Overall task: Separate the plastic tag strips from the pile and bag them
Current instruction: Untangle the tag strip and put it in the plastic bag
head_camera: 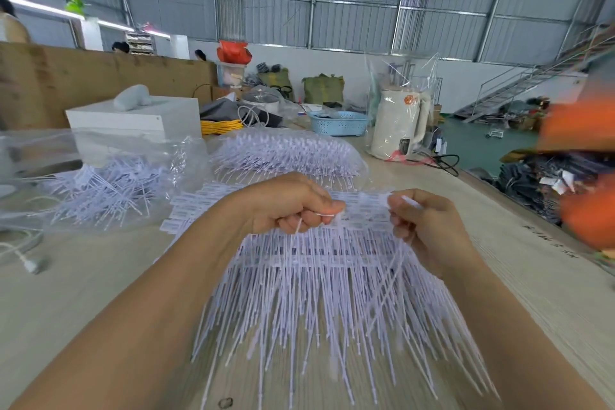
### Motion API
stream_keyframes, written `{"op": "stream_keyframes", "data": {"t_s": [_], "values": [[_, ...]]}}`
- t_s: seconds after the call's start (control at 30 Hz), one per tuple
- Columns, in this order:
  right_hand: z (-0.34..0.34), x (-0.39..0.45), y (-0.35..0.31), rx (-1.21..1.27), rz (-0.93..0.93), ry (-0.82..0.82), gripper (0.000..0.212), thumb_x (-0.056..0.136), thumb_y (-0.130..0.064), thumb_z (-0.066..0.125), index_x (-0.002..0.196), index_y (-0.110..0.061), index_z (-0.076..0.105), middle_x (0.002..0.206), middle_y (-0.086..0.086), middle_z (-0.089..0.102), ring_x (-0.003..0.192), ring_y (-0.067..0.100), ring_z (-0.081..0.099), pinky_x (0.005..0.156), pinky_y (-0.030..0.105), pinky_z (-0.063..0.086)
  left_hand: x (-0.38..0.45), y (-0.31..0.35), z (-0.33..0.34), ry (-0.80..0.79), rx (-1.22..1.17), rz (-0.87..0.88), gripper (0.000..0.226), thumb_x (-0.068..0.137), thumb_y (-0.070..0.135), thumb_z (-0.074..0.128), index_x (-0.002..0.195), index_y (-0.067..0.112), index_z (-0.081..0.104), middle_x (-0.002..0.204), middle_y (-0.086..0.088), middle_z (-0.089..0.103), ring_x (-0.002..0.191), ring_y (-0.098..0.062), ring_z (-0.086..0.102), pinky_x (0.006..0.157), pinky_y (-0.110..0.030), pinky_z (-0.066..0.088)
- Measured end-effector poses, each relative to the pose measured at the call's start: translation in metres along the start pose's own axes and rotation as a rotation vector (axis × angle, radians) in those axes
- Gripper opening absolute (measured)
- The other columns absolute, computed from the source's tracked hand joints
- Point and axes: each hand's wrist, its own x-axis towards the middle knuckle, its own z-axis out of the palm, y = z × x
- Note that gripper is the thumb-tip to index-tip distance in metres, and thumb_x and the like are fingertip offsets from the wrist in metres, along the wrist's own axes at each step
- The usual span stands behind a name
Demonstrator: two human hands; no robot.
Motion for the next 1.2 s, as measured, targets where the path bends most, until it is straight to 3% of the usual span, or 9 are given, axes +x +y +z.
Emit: {"op": "stream_keyframes", "data": {"t_s": [0.13, 0.37, 0.47, 0.57, 0.67, 0.73, 0.83, 1.0, 1.2], "values": [[0.008, -0.003, -0.013, 0.339, 0.185, -0.185, 0.017, 0.088, 0.005, 0.047, 0.075, 0.0, 0.056, 0.066, 0.007, 0.049, 0.046, 0.007, 0.044, 0.032, 0.013, 0.031, -0.002, -0.003, 0.002, 0.013, 0.11, 0.021, 0.021, 0.094, 0.013, 0.053, 0.075, 0.011, 0.06, 0.056, -0.002, 0.051, 0.042, -0.008, 0.035, 0.044, -0.019, 0.024], [0.035, -0.019, -0.007, -0.247, -0.006, -0.269, 0.018, 0.091, -0.012, 0.057, 0.083, 0.003, 0.063, 0.069, 0.006, 0.061, 0.064, 0.015, 0.054, 0.056, 0.025, 0.043, -0.001, 0.003, 0.012, 0.013, 0.406, 0.039, 0.028, 0.085, -0.005, 0.054, 0.071, 0.018, 0.061, 0.071, -0.008, 0.051, 0.05, -0.011, 0.044, 0.053, -0.023, 0.036], [0.038, -0.021, -0.006, -0.234, 0.02, -0.25, 0.015, 0.092, -0.012, 0.057, 0.081, -0.002, 0.063, 0.078, 0.012, 0.064, 0.07, 0.021, 0.06, 0.064, 0.03, 0.05, 0.0, 0.002, 0.013, 0.048, 0.477, 0.074, 0.012, 0.085, 0.004, 0.061, 0.094, 0.012, 0.062, 0.087, -0.009, 0.053, 0.053, -0.01, 0.047, 0.057, -0.025, 0.04], [0.042, -0.021, -0.004, -0.161, 0.027, -0.24, 0.011, 0.09, -0.006, 0.058, 0.08, -0.004, 0.059, 0.07, 0.004, 0.068, 0.059, 0.014, 0.066, 0.052, 0.024, 0.053, 0.005, -0.003, 0.013, 0.126, 0.431, 0.104, 0.034, 0.08, 0.013, 0.072, 0.106, 0.019, 0.051, 0.092, -0.001, 0.055, 0.063, -0.013, 0.053, 0.054, -0.022, 0.045], [0.039, -0.018, -0.002, -0.191, -0.098, -0.165, 0.015, 0.089, 0.001, 0.057, 0.076, -0.005, 0.055, 0.054, 0.001, 0.061, 0.046, 0.01, 0.057, 0.045, 0.021, 0.046, 0.009, -0.006, 0.01, 0.194, 0.216, 0.129, 0.038, 0.078, 0.005, 0.074, 0.105, 0.015, 0.049, 0.089, -0.003, 0.057, 0.058, -0.01, 0.059, 0.052, -0.019, 0.049], [0.035, -0.015, -0.002, -0.154, -0.134, -0.122, 0.016, 0.089, 0.002, 0.057, 0.076, -0.006, 0.055, 0.053, 0.004, 0.057, 0.044, 0.011, 0.052, 0.044, 0.021, 0.044, 0.011, -0.007, 0.007, 0.251, 0.087, 0.136, 0.019, 0.081, 0.002, 0.07, 0.096, 0.005, 0.059, 0.074, -0.004, 0.064, 0.051, -0.007, 0.061, 0.051, -0.017, 0.051], [0.035, -0.013, 0.002, -0.147, -0.128, -0.139, 0.013, 0.09, -0.001, 0.057, 0.079, -0.007, 0.054, 0.062, 0.008, 0.056, 0.048, 0.011, 0.055, 0.045, 0.022, 0.046, 0.012, -0.009, 0.004, 0.286, 0.169, 0.155, 0.009, 0.086, 0.007, 0.066, 0.077, 0.004, 0.065, 0.052, 0.004, 0.063, 0.047, -0.004, 0.059, 0.047, -0.015, 0.046], [0.038, -0.01, 0.009, -0.165, -0.058, -0.186, 0.006, 0.091, -0.003, 0.056, 0.088, -0.008, 0.058, 0.068, 0.006, 0.061, 0.052, 0.011, 0.062, 0.049, 0.025, 0.054, 0.012, -0.008, 0.007, 0.333, 0.206, 0.159, 0.009, 0.087, 0.008, 0.065, 0.078, 0.008, 0.063, 0.056, 0.0, 0.063, 0.043, -0.003, 0.055, 0.042, -0.013, 0.04], [0.035, -0.01, 0.009, -0.273, -0.092, -0.15, 0.018, 0.088, 0.0, 0.06, 0.072, -0.007, 0.062, 0.045, -0.003, 0.056, 0.04, 0.007, 0.053, 0.043, 0.018, 0.046, 0.015, -0.008, 0.015, 0.348, 0.13, 0.18, 0.007, 0.086, 0.004, 0.065, 0.08, 0.001, 0.066, 0.061, -0.007, 0.065, 0.041, -0.003, 0.053, 0.044, -0.014, 0.043]]}}
